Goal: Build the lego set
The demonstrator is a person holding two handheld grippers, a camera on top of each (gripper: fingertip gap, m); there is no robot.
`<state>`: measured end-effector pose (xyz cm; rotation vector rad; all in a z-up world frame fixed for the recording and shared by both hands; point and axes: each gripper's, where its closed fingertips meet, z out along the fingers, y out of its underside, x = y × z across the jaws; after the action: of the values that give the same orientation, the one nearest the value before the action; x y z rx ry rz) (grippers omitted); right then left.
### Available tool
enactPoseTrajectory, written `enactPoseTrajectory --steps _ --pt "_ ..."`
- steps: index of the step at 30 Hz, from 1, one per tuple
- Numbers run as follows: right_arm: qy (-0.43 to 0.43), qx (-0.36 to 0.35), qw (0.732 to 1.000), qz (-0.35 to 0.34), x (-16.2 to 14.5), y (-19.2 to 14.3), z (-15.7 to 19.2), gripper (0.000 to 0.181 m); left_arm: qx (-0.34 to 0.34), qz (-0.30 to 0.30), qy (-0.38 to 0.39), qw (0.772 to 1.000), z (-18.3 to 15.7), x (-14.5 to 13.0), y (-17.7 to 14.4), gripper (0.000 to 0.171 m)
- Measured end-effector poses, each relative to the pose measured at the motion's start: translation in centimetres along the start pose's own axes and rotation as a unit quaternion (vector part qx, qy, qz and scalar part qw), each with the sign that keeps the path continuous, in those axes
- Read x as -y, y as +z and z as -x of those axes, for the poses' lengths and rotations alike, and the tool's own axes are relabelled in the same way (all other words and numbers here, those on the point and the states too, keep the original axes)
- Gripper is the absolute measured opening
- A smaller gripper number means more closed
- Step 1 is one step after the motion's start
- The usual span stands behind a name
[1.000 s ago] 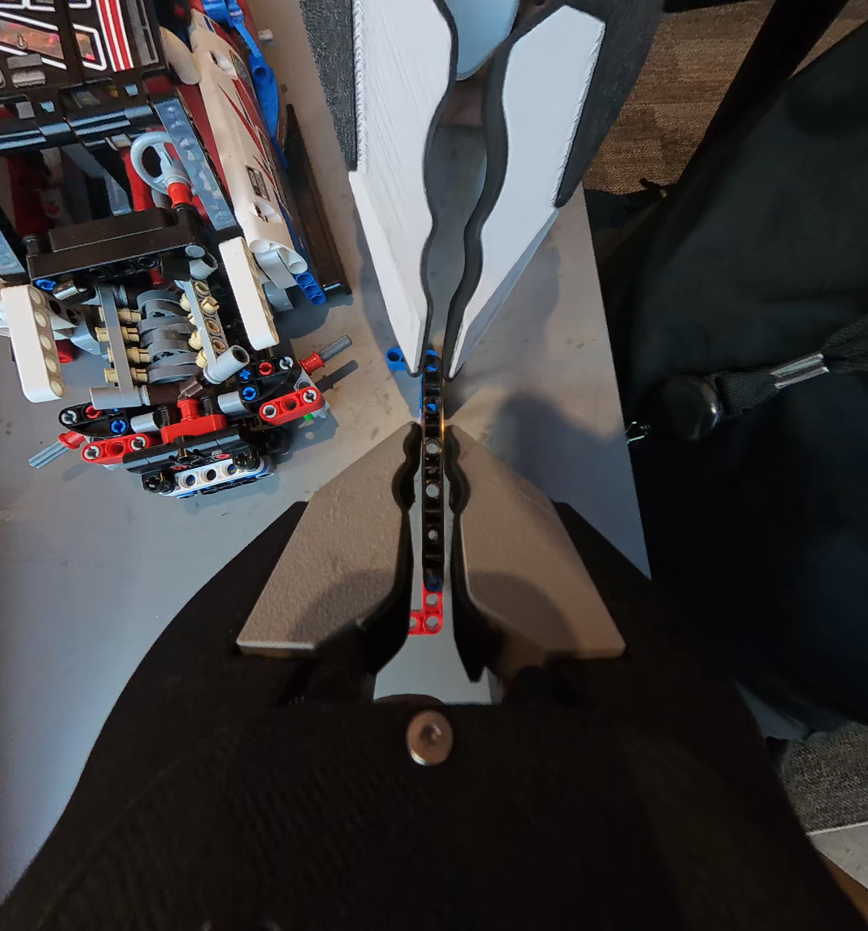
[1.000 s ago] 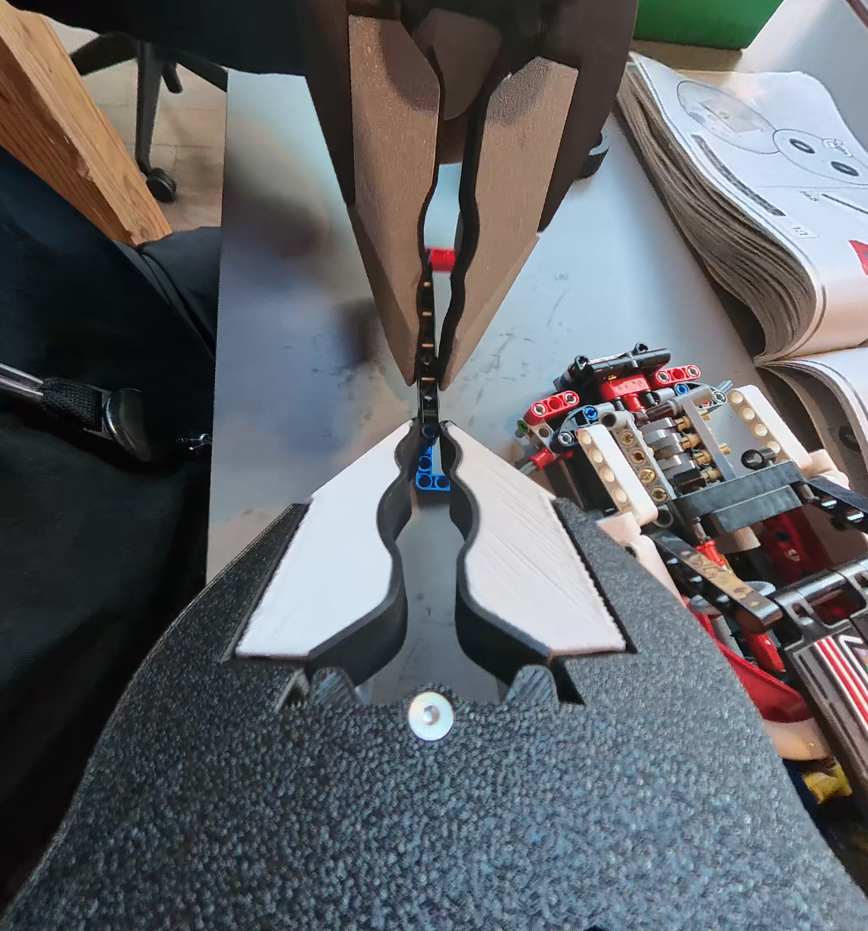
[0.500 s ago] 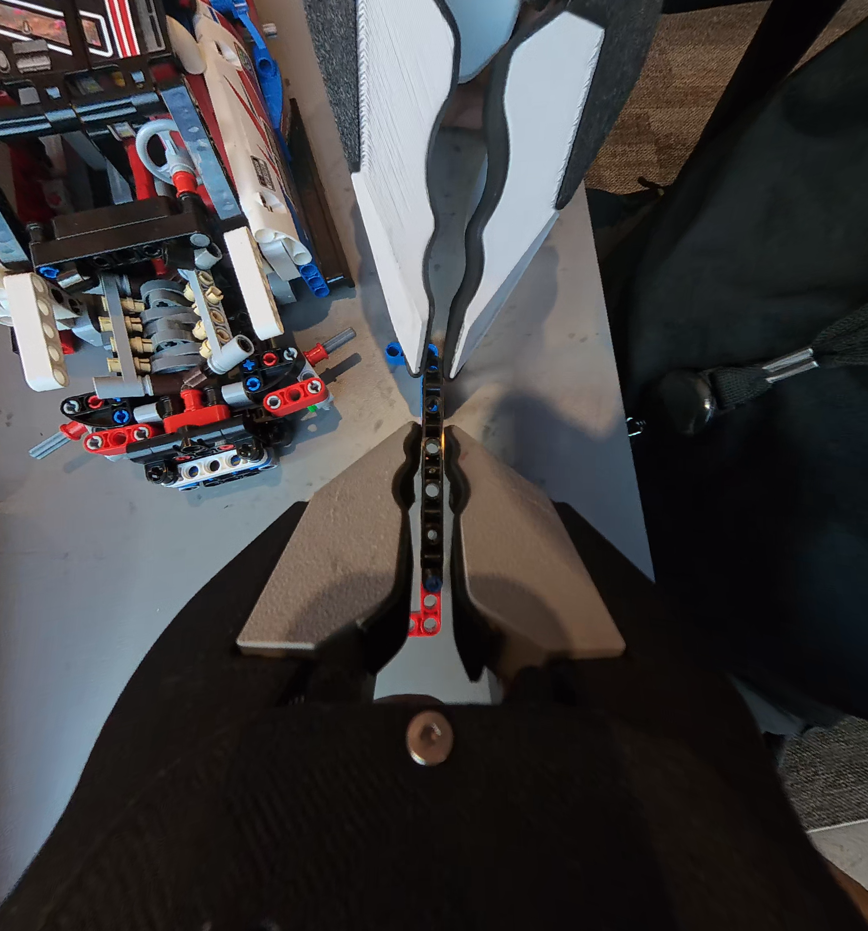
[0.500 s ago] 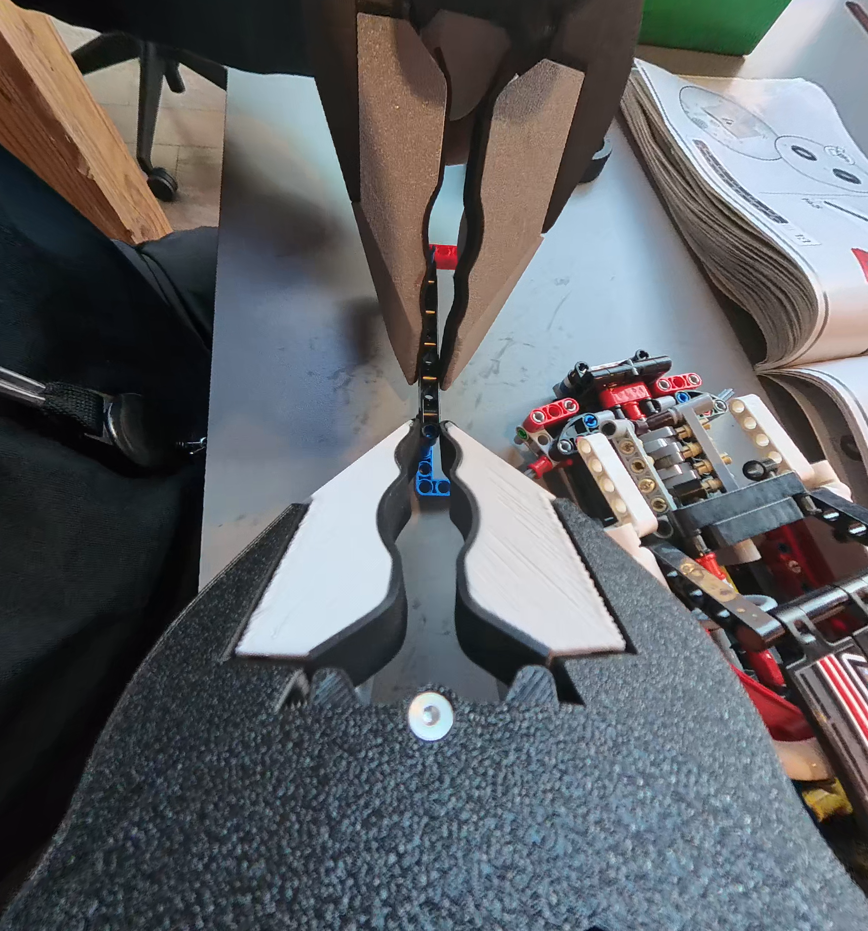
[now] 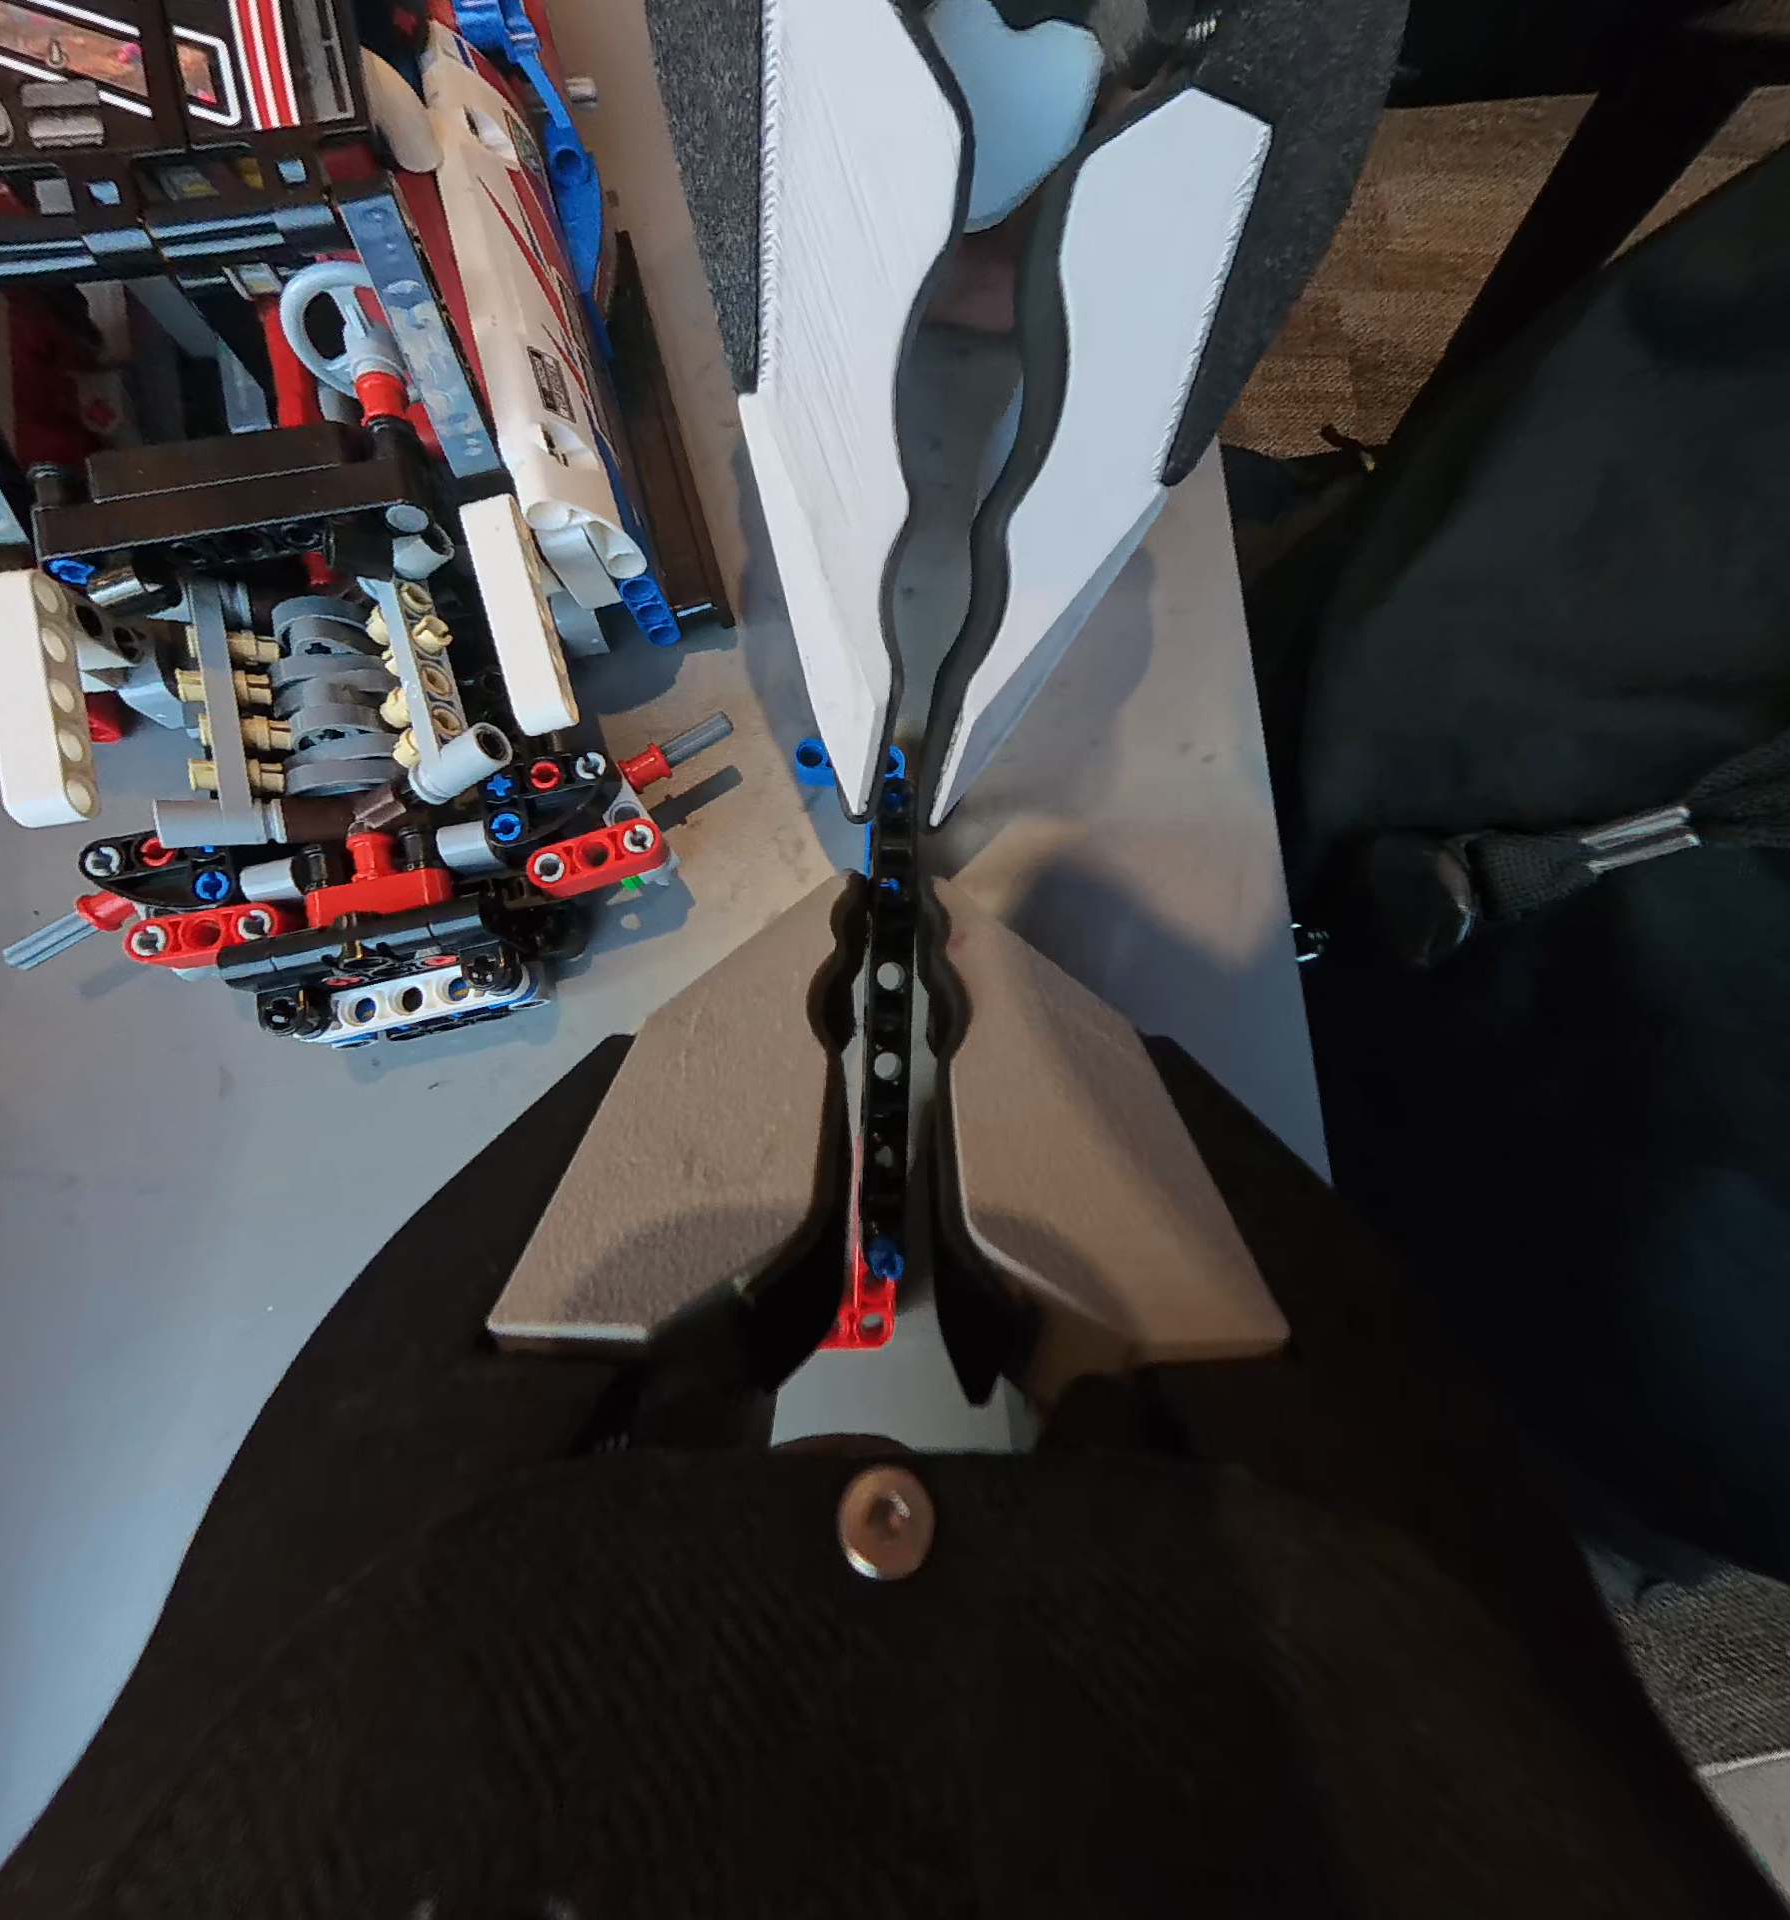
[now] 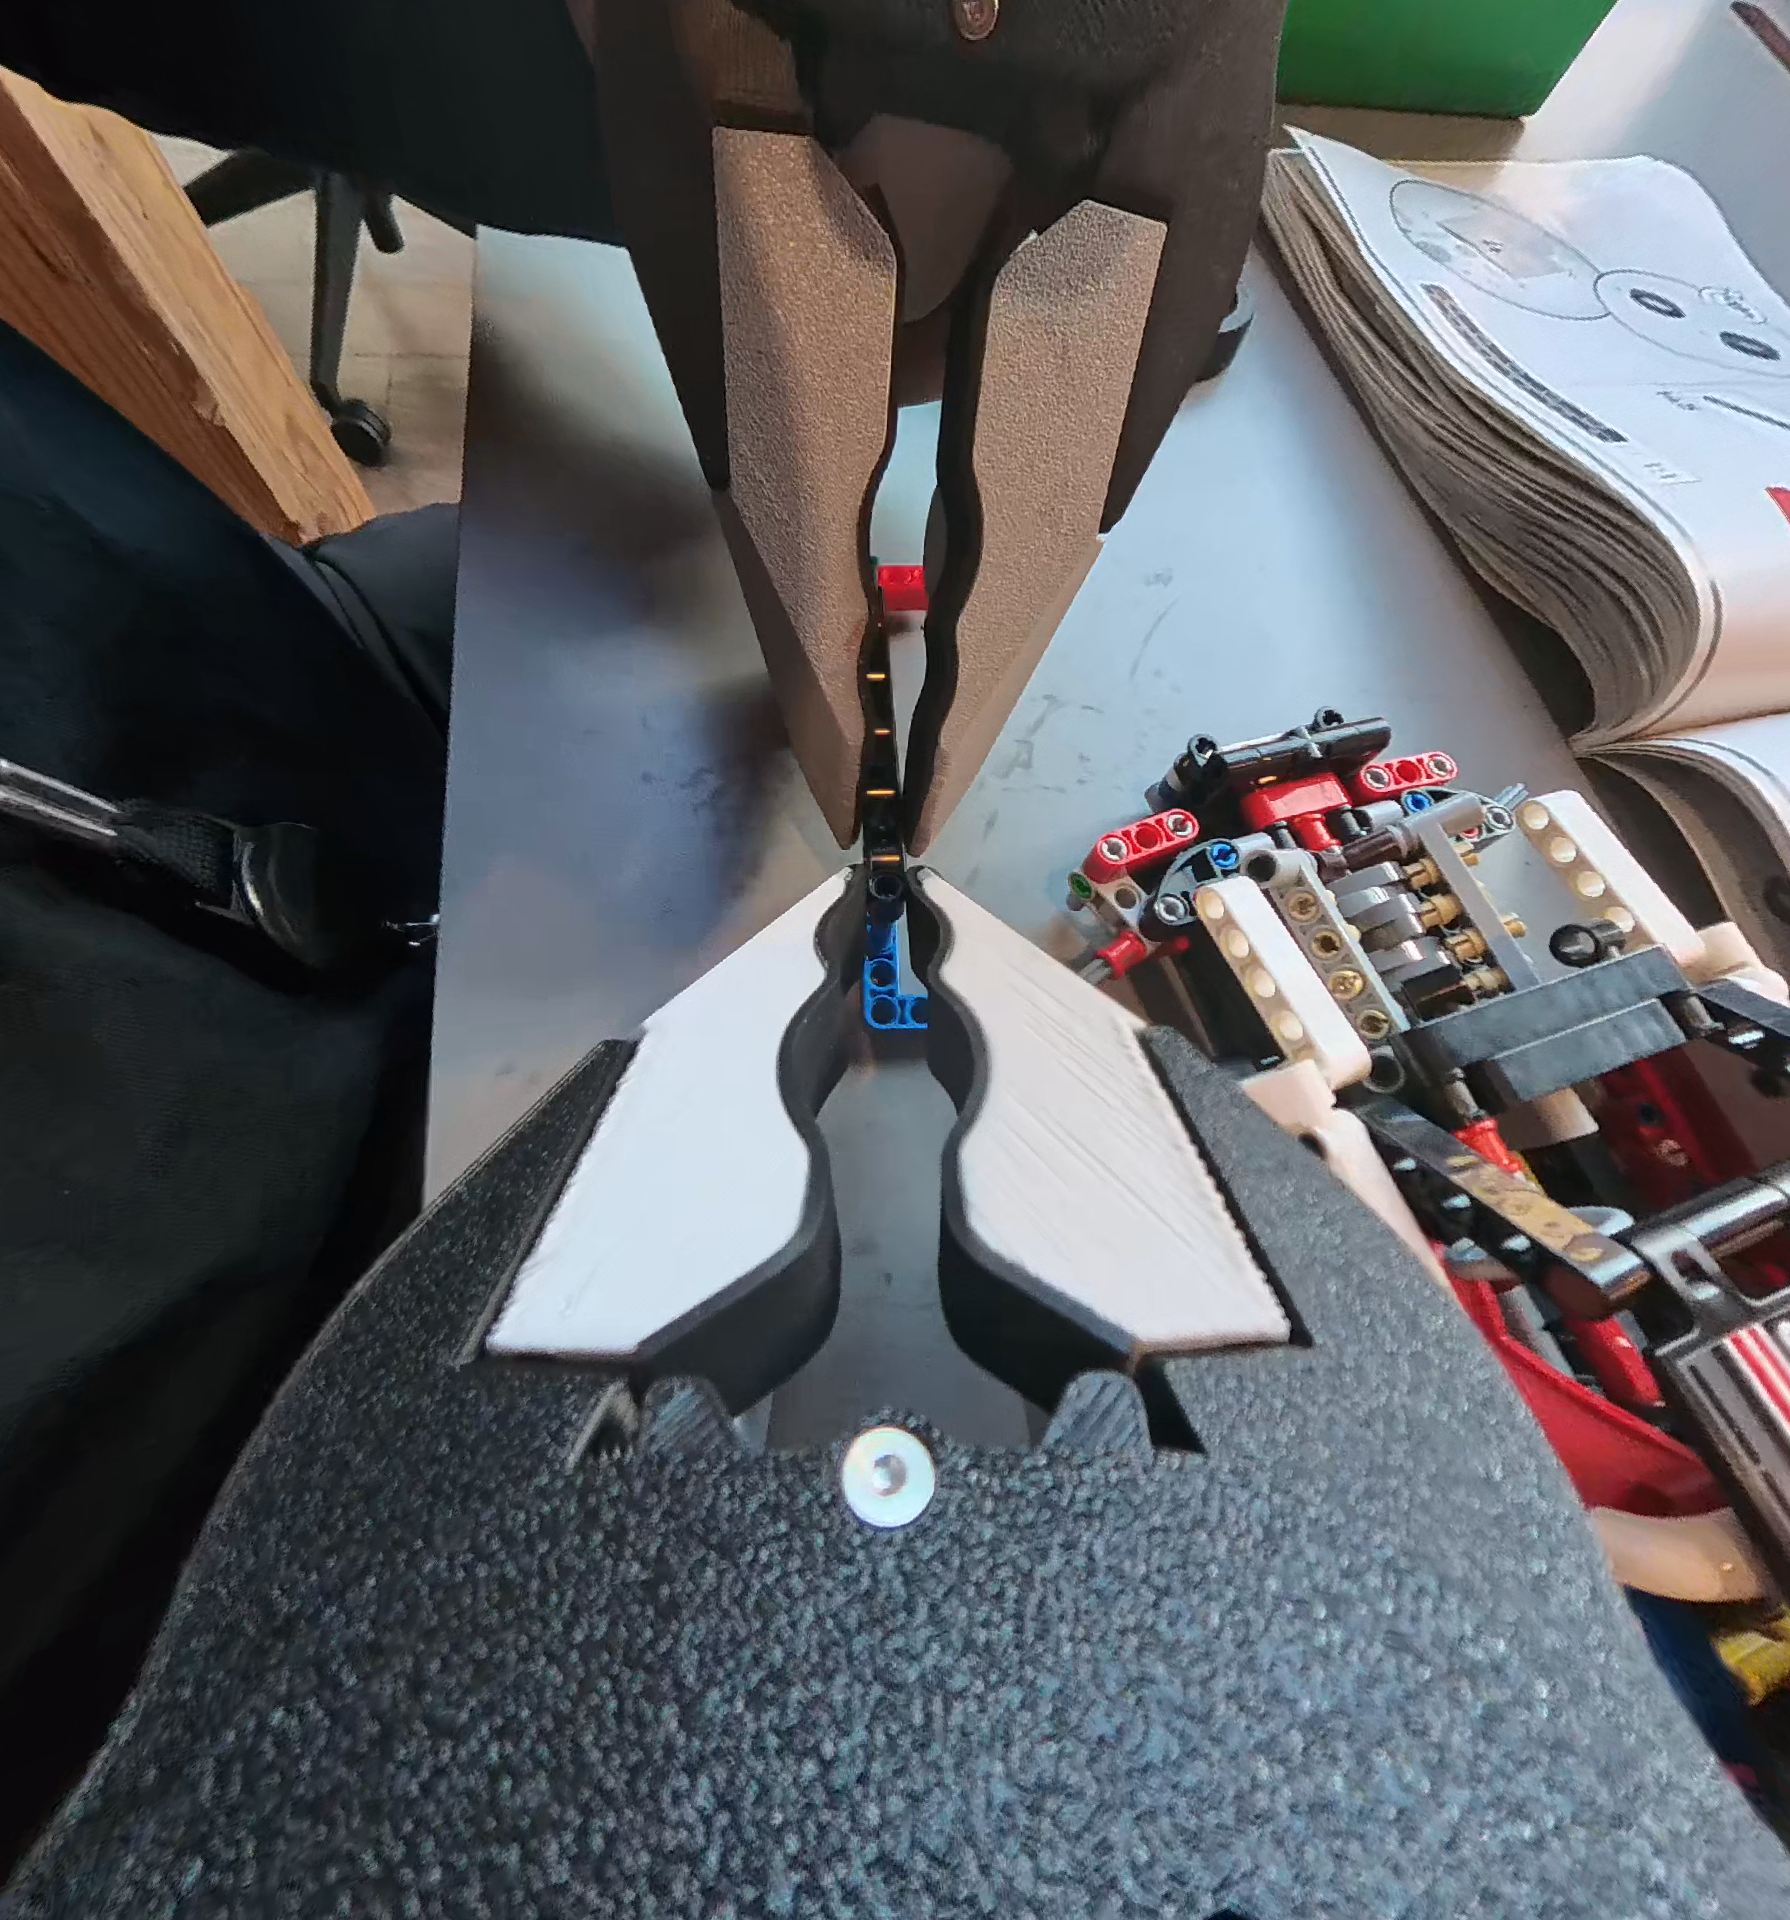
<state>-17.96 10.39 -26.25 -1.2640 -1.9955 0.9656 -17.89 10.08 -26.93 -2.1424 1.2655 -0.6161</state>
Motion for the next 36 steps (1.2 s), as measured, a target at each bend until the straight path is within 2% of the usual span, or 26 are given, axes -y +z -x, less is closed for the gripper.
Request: enactPoseTrajectory --steps 10,17,22,36 --pt "0.023 0.012 0.999 0.029 -1.3 -0.4 0.2 0.010 -0.008 0.039 0.021 0.999 -0.2 0.2 0.0 0.005" --pt "0.025 0.013 1.000 -0.006 0.4 -1.1 0.0 0.012 -0.005 0.056 0.032 0.998 0.0 0.2 0.1 0.005" --pt "-0.007 0.005 1.000 0.021 -0.2 -0.5 0.0 0.006 -0.004 0.065 0.032 0.997 0.0 -0.1 0.0 0.005" --pt "-0.021 0.005 0.999 0.031 0.0 -0.9 -0.1 0.006 -0.002 0.059 0.033 0.998 0.0 0.5 -0.2 0.005"
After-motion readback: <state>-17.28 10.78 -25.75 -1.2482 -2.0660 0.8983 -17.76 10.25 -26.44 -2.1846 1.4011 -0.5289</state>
